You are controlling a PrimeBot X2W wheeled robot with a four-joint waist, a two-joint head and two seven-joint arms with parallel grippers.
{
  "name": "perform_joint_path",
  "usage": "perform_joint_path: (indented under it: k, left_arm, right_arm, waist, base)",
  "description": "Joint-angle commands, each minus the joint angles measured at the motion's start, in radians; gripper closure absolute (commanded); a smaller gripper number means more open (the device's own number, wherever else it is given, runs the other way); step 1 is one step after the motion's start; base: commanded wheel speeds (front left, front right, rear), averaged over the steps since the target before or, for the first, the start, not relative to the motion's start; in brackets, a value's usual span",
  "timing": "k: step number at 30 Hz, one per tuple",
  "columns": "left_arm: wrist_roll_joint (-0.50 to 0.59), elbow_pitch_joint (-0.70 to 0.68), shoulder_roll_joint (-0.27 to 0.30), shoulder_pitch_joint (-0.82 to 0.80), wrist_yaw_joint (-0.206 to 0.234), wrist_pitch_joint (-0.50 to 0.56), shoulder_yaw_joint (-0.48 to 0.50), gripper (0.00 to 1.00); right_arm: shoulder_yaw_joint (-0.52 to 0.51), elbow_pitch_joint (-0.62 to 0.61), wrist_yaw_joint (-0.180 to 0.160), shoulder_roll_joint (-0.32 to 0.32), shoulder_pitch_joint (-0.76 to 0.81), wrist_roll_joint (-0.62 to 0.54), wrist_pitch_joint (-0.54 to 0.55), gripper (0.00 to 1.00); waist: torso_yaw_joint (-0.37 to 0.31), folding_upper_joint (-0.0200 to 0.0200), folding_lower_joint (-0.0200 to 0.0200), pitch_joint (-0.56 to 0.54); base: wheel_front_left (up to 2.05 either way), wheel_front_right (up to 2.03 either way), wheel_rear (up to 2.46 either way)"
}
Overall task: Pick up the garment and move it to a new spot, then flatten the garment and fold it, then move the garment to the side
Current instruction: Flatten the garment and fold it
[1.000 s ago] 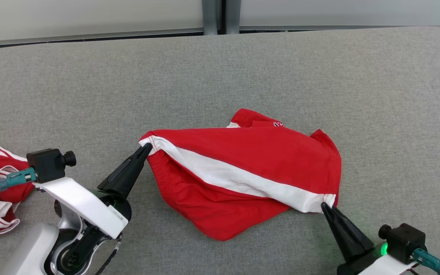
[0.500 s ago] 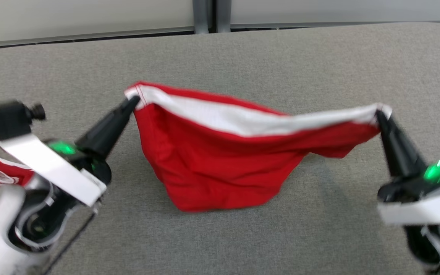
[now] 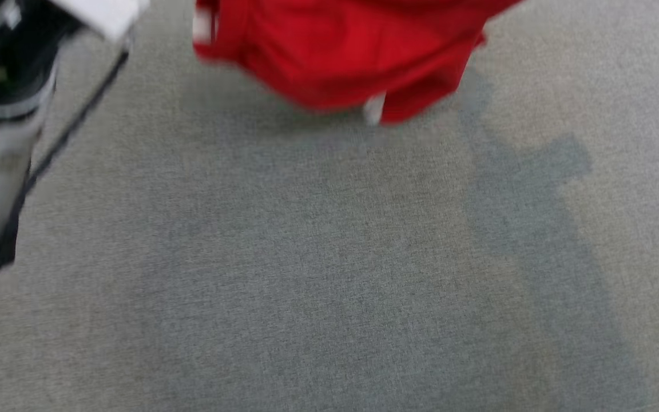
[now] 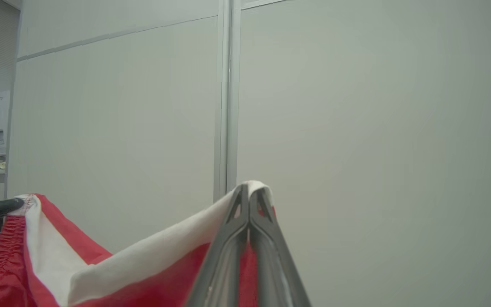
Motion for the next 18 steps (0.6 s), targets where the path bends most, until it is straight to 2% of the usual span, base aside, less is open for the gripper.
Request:
perform_joint_path:
  k: [1, 4, 7, 13, 16, 17, 18]
  left_arm:
    - [0.015, 0.039, -0.032, -0.091, -0.002, -0.029, -0.005, 1.00]
    - [0.022, 0.087, -0.089, -0.221, -0.002, -0.093, -0.034, 1.00]
    - [0.007, 0.071, -0.098, -0.279, -0.002, -0.156, -0.086, 1.00]
    - [-0.011, -0.047, 0.008, -0.130, -0.002, -0.302, -0.264, 1.00]
    - [-0.063, -0.119, 0.067, 0.016, -0.002, -0.404, -0.354, 1.00]
    - [-0.063, -0.119, 0.067, 0.016, -0.002, -0.404, -0.354, 1.00]
    - [-0.077, -0.135, 0.094, 0.071, -0.001, -0.443, -0.380, 1.00]
  right_arm:
    - [-0.027, 0.008, -0.002, -0.022, -0.051, 0.001, -0.002, 1.00]
    - [-0.062, -0.006, -0.002, -0.055, -0.119, 0.000, -0.002, 1.00]
    - [-0.122, -0.053, -0.002, -0.093, -0.135, 0.004, -0.002, 1.00]
    - [-0.160, -0.168, -0.002, -0.153, 0.092, -0.002, -0.002, 1.00]
    - [-0.212, -0.225, -0.001, -0.096, 0.291, -0.024, -0.001, 1.00]
    - [-0.212, -0.225, -0.001, -0.096, 0.291, -0.024, -0.001, 1.00]
    - [-0.224, -0.246, -0.001, -0.074, 0.360, -0.031, -0.001, 1.00]
  waist:
    - [-0.025, 0.0000, 0.0000, 0.054]
    - [-0.029, 0.0000, 0.0000, 0.095]
    - [-0.022, 0.0000, 0.0000, 0.130]
    - [0.022, 0.0000, 0.0000, 0.153]
    - [0.044, 0.0000, 0.0000, 0.153]
    - [0.044, 0.0000, 0.0000, 0.153]
    - [0.048, 0.0000, 0.0000, 0.151]
  base:
    - [0.00, 0.00, 0.00]
    - [0.00, 0.00, 0.00]
    - [0.00, 0.00, 0.00]
    - [0.00, 0.00, 0.00]
    - [0.00, 0.00, 0.00]
    - [0.00, 0.00, 0.00]
    - [0.00, 0.00, 0.00]
